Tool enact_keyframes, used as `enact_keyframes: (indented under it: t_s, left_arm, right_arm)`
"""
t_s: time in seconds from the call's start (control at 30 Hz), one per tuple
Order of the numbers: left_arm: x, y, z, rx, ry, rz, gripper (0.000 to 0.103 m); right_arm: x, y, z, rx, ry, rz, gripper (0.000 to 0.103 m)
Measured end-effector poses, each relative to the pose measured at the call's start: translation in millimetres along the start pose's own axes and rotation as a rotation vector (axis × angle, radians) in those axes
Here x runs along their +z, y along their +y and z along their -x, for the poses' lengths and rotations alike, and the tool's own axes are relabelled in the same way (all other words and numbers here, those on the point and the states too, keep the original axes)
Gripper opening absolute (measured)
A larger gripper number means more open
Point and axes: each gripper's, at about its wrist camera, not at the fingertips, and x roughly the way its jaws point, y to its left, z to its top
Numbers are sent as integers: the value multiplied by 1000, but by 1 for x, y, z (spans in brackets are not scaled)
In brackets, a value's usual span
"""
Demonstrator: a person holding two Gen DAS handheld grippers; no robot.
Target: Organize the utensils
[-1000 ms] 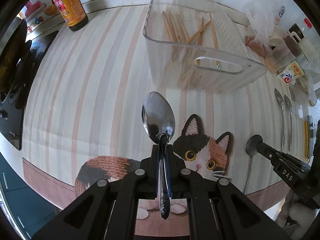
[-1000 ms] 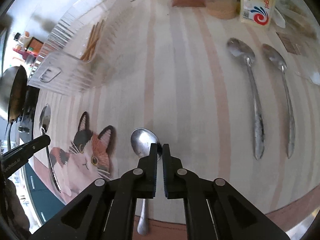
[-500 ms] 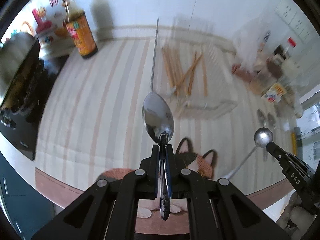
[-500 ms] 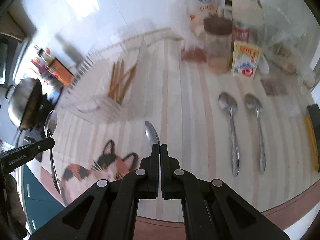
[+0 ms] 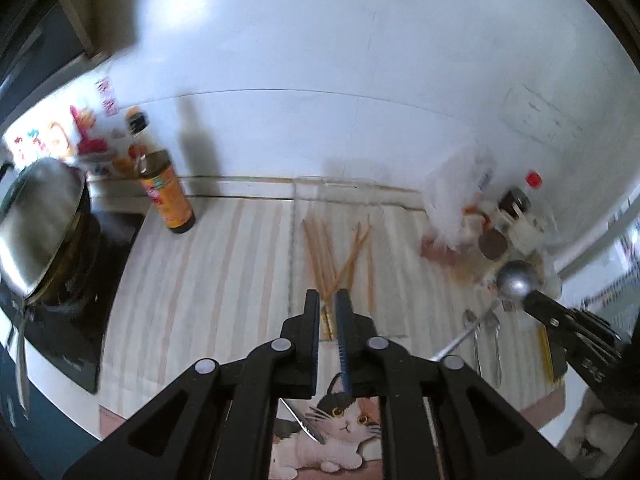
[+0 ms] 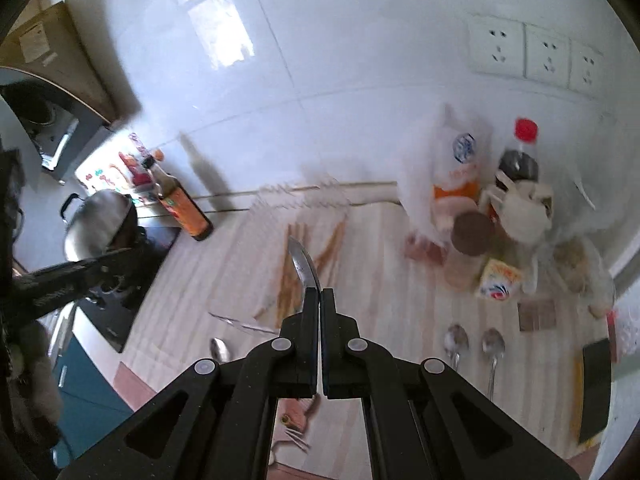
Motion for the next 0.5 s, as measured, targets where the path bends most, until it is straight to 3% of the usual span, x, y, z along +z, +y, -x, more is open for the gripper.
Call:
enact_keyframes:
  t_s: [0.07,0.1,0.13,0.27,0.5]
  left_arm:
    - [-9,19,-17,-6,53,63,29]
    - [-17,32,-30,3,86,111,43]
    - [-23,41,-39,7,106,141,46]
    - [-66,78,-98,29,273,306,46]
    - [-111,79,-174,51,459,363,46]
  right_arm:
    - [1,4,2,5,3,12,0]
    - [-1,4,1,4,6,13,0]
    - [-4,5,-1,7,14,11,0]
    - [-32,-1,-23,0,83,-22,0]
    - [-75,-24,-64,-38,192,-92,0]
